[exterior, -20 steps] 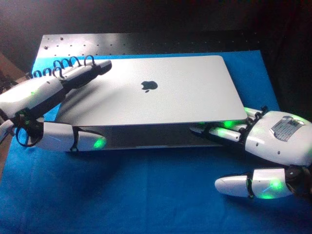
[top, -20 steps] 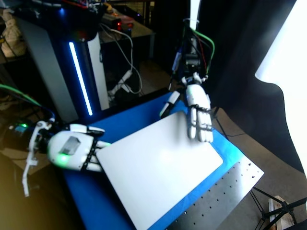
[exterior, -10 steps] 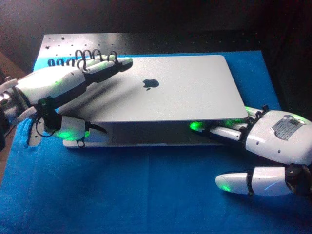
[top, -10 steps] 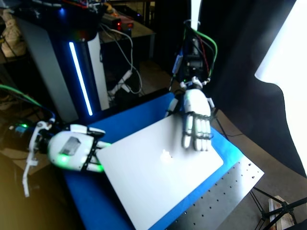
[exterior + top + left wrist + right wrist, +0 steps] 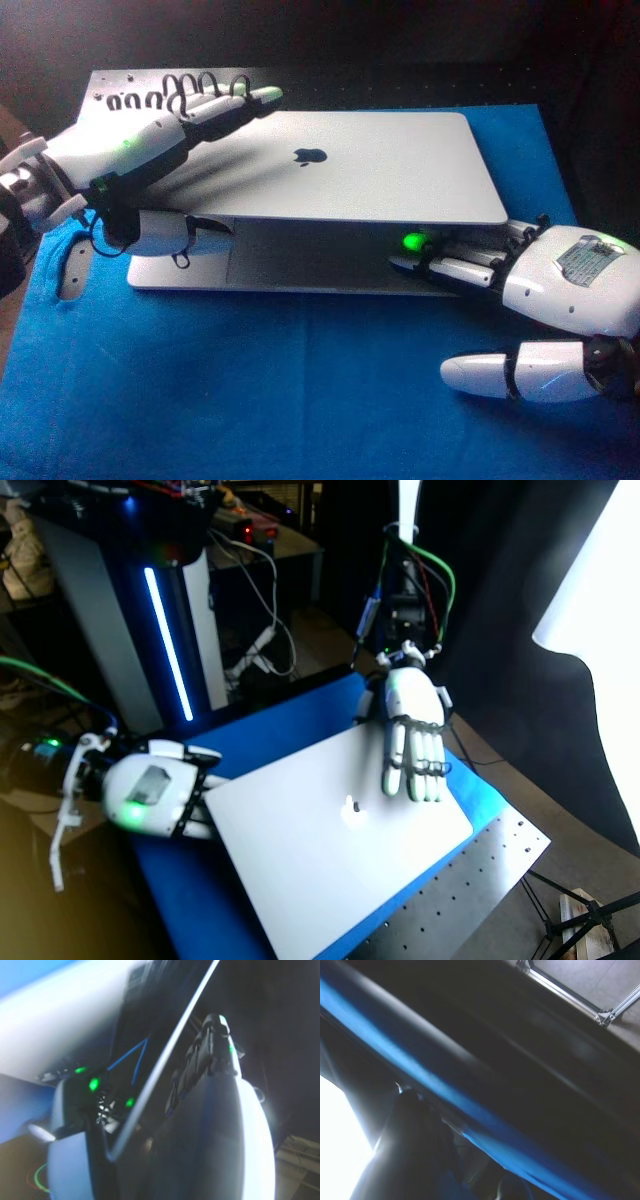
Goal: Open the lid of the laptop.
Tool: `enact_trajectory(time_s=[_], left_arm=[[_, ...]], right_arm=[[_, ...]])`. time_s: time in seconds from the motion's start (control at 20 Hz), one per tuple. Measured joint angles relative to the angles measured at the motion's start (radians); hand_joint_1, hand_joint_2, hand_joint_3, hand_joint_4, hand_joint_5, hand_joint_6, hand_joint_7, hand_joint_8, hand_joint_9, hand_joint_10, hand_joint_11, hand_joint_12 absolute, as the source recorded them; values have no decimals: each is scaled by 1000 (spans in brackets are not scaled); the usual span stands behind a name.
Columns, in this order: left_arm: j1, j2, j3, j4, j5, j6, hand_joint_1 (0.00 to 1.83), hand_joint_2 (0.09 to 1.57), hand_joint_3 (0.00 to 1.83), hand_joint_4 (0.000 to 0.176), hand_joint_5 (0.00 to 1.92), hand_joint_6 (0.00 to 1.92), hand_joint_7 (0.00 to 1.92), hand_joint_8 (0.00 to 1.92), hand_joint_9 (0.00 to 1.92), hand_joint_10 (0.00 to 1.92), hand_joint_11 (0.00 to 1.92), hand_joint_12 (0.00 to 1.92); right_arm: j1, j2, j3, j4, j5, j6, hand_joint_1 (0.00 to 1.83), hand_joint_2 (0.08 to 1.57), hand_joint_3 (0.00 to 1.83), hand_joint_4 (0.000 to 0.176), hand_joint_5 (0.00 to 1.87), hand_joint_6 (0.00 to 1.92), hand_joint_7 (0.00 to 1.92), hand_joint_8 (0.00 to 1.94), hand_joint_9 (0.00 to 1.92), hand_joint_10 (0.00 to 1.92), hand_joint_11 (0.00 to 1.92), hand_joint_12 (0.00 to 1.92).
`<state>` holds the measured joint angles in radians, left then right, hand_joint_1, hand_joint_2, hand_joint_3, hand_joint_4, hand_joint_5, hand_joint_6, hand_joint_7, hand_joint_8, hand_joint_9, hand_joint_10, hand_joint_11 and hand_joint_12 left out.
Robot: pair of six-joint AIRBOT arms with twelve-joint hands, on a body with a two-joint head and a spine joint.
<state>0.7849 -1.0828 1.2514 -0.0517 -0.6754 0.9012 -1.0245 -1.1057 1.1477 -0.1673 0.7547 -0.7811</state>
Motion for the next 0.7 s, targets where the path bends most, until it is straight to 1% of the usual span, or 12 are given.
enact_trajectory(time_s=[0.2,0.3,0.5,0.55,0.6,0.7], left_arm=[[-22,0,0,1,-2,1,1094,1049,0,176,0,0,0,0,0,0,0,0],[-45,0,6,15,1,1,1039,1064,0,176,0,0,0,0,0,0,0,0],[-120,0,22,43,9,2,997,1039,0,176,0,0,0,0,0,0,0,0],[-159,0,30,70,29,1,971,1033,0,176,0,0,0,0,0,0,0,0],[-175,-2,35,85,37,0,967,1033,0,176,0,0,0,0,0,0,0,0],[-236,-21,64,106,59,2,956,1048,3,176,0,0,0,0,0,0,0,0]], right_arm=[[0,0,0,-6,0,18,0,1243,0,0,0,0,0,0,0,0,0,0],[0,1,0,-10,0,18,0,1245,0,0,0,0,0,0,0,0,0,0],[0,1,5,-26,0,26,0,1212,0,0,0,0,0,0,0,0,0,0],[0,1,8,-36,2,42,0,1202,0,0,0,0,0,0,0,0,0,0],[0,1,12,-40,3,48,0,1203,0,0,0,0,0,0,0,0,0,0],[0,1,14,-47,3,55,0,1210,0,0,0,0,0,0,0,0,0,0]])
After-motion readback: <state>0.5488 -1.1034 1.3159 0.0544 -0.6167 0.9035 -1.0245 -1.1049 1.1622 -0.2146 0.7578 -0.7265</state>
